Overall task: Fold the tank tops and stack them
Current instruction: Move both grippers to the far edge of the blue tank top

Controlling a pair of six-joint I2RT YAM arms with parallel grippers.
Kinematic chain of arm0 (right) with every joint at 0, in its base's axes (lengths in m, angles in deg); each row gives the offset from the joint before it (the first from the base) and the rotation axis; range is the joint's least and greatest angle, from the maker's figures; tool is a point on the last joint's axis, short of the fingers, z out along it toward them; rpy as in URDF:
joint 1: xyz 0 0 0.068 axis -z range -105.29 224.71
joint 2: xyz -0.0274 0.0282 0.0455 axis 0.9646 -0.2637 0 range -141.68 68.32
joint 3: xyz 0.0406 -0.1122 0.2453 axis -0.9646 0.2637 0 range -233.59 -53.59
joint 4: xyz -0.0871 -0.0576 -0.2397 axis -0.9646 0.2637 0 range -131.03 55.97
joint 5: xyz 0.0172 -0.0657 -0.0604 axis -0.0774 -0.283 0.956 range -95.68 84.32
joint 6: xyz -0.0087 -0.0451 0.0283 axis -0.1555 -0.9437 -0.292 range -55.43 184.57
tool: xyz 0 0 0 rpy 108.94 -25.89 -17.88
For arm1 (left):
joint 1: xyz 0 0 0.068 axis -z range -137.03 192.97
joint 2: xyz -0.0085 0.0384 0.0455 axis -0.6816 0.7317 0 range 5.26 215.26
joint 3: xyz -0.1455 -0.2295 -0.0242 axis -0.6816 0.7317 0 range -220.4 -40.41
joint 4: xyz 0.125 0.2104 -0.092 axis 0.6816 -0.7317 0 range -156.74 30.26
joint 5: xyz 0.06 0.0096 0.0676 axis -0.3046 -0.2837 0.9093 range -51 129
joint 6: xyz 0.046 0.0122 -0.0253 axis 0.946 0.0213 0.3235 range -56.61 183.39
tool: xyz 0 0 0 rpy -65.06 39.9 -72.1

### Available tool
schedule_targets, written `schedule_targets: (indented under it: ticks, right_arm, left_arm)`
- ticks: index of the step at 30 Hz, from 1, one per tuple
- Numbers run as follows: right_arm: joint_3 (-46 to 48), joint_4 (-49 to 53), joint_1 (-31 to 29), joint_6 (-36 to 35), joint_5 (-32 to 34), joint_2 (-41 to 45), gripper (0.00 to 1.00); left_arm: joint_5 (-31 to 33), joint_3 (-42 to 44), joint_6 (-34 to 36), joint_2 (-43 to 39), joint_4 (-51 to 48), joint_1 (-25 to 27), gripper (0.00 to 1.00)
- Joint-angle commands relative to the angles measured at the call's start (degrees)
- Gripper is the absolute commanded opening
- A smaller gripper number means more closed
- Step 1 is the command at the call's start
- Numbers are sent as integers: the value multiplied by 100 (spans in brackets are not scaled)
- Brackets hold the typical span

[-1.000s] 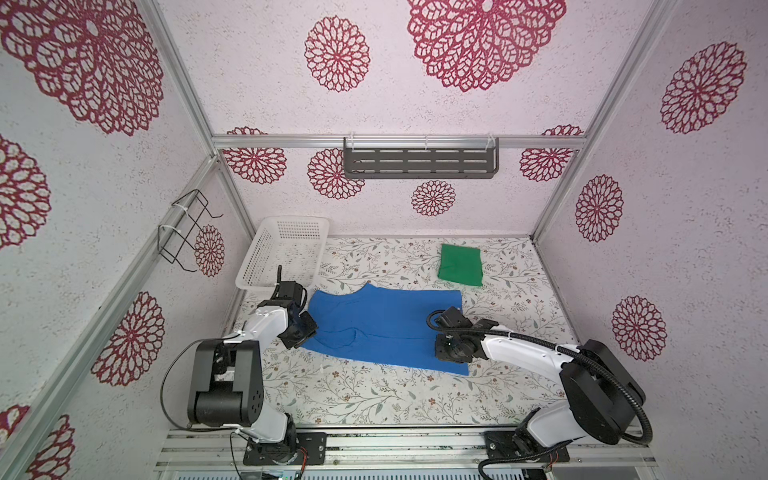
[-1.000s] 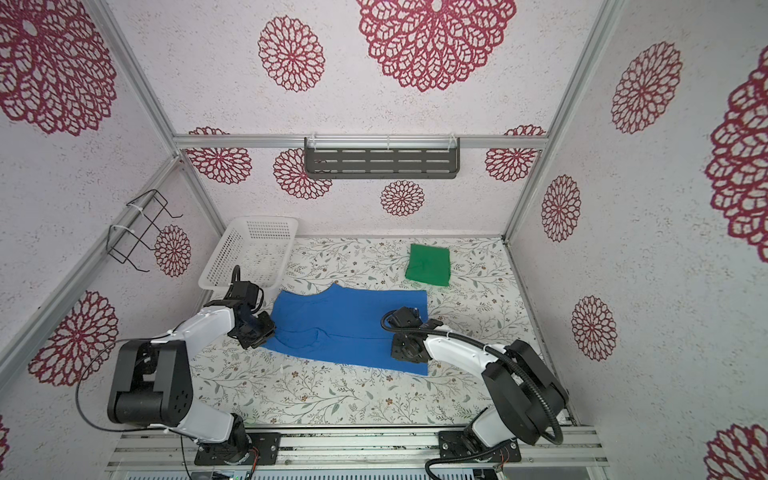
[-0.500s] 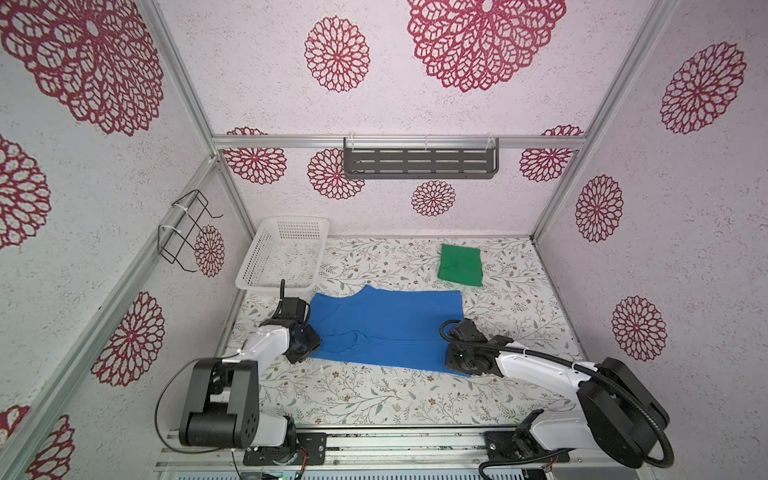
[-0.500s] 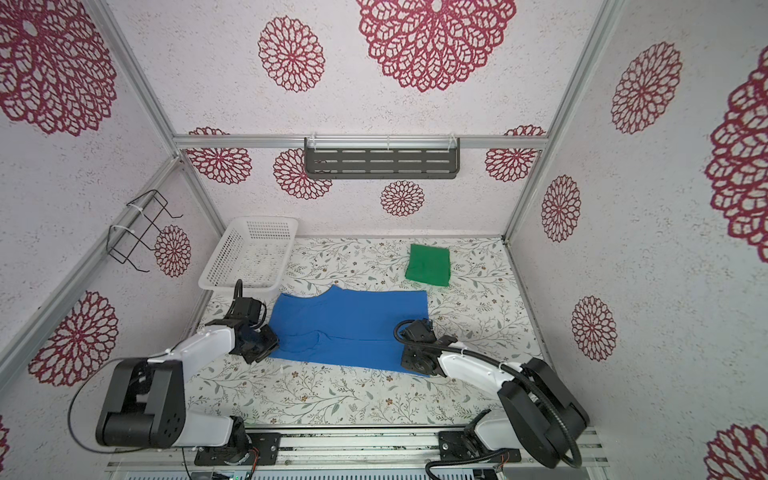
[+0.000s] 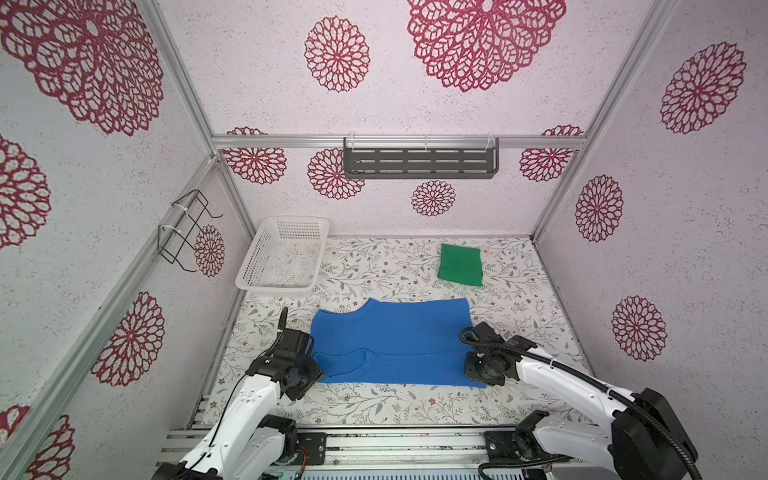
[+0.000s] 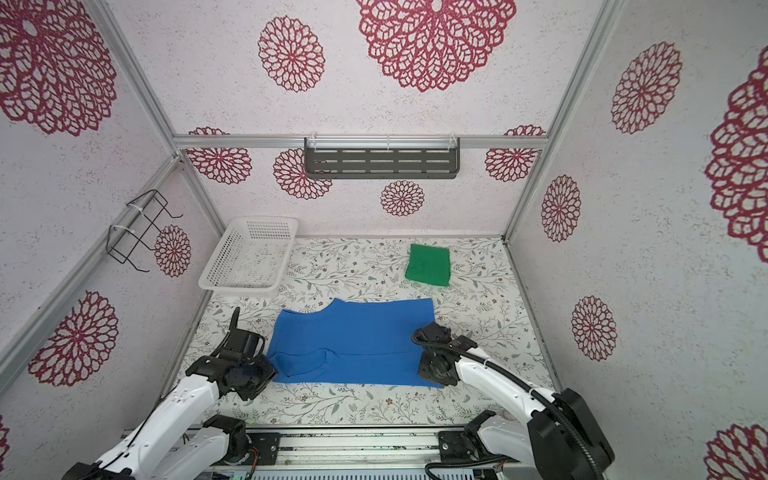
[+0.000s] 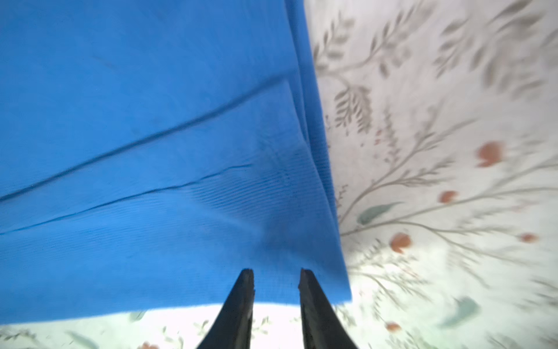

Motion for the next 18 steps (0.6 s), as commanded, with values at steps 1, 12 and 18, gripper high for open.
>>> schedule_targets:
  ticks: [1, 12, 18]
  right_arm:
    - [-718, 617, 50, -534, 592, 119, 39]
    - [-1705, -650, 1525, -2788, -260, -822, 41]
    - [-2124, -1307, 2445, -3604, -1117, -1761, 40]
  left_arm:
    - [415, -895, 576, 594, -428, 1, 58]
    - [-116, -4287, 2840, 3335, 6, 393, 56]
    - [-687, -5555, 3540, 4834, 318, 488, 56]
